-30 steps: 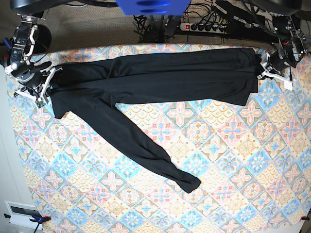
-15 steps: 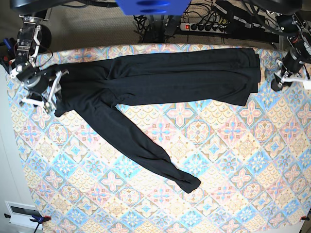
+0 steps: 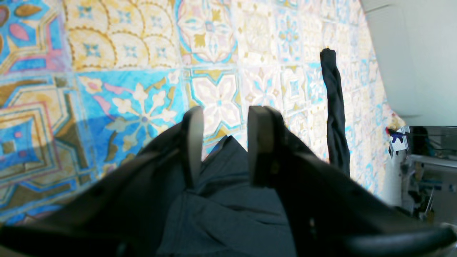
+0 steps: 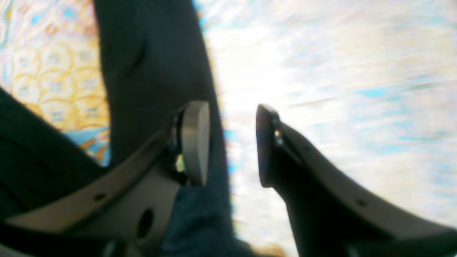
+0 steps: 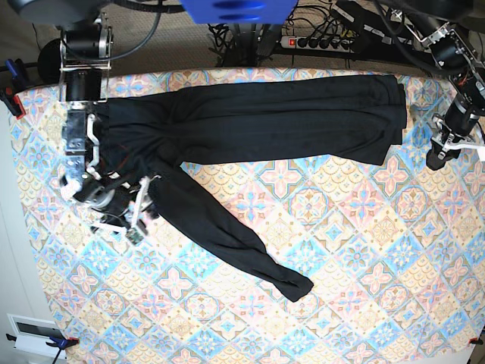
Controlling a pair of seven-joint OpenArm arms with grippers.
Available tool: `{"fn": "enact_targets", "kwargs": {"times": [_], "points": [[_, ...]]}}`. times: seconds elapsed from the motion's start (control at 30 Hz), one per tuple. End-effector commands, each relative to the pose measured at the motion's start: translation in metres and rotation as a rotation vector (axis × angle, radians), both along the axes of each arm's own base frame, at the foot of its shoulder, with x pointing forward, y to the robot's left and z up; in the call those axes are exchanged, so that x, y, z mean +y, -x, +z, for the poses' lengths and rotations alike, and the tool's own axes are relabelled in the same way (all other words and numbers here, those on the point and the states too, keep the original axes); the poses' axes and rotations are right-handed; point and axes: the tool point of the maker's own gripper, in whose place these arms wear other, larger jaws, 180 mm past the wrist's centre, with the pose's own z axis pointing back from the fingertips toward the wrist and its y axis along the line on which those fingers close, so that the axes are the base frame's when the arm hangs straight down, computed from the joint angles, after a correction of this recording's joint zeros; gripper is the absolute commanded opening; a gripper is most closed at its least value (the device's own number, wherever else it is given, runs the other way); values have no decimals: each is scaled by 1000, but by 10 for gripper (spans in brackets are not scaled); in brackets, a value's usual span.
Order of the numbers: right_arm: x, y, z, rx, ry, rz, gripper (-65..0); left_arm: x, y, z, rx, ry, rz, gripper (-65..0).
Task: Layout the t-shirt on the table in an organized manner, then fold the t-shirt properly
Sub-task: 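Grasp the loose black sleeve near its base with the right gripper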
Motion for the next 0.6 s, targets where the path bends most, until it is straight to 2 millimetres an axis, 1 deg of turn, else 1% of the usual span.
{"fn": "enact_targets", "kwargs": {"times": [0.0, 0.13, 0.2, 0.3, 0.4, 0.43, 0.57], "points": [[-1, -10, 7, -21, -10, 3, -425, 5, -5, 14, -38, -26, -6, -439], [16, -23, -14, 40, -29, 52, -376, 5, -5, 14, -37, -25, -5, -439], [20, -27, -26, 69, -42, 62, -361, 5, -5, 14, -37, -25, -5, -439], [18, -28, -38, 88, -79, 44, -361, 5, -5, 14, -36, -25, -5, -439], [15, -23, -52, 120, -99, 25, -361, 6, -4, 13, -32, -25, -5, -439], [13, -24, -53, 127, -100, 19, -361, 6, -4, 13, -32, -25, -5, -439], [9, -40, -45, 107, -119, 0, -361, 6, -4, 13, -34, -25, -5, -439]]}}
